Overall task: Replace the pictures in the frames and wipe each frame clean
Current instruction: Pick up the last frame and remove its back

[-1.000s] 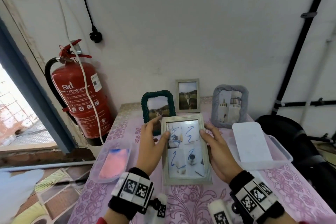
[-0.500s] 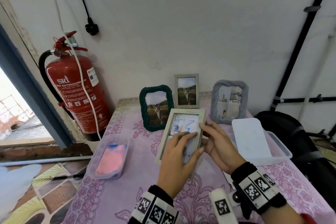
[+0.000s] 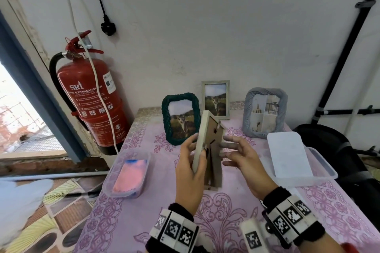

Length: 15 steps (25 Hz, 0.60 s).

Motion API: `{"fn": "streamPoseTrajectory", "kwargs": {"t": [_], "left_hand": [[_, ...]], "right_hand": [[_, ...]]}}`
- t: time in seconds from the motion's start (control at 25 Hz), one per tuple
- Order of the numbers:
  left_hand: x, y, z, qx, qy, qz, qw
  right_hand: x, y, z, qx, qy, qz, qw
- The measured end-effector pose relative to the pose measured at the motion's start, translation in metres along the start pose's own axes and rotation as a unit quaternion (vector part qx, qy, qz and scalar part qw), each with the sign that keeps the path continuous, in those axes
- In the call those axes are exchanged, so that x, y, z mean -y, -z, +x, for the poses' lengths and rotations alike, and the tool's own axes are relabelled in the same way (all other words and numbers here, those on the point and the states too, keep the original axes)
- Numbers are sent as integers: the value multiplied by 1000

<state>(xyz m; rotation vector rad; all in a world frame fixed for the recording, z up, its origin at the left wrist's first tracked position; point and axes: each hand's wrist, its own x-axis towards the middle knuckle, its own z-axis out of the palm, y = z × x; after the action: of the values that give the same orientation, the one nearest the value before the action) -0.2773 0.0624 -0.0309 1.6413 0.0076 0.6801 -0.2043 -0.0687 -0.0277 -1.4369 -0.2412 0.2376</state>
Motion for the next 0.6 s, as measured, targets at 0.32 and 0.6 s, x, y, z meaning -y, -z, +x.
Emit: {"fn": "streamPoseTrajectory", "kwargs": {"t": [0.32, 0.6], "left_hand": [[18, 20, 12, -89, 101, -170, 976], [49, 32, -2, -67, 175, -142, 972]], "right_hand": [[-24, 7, -6, -17, -35, -36, 999], [-39, 12, -14, 7, -6, -53, 999]]}}
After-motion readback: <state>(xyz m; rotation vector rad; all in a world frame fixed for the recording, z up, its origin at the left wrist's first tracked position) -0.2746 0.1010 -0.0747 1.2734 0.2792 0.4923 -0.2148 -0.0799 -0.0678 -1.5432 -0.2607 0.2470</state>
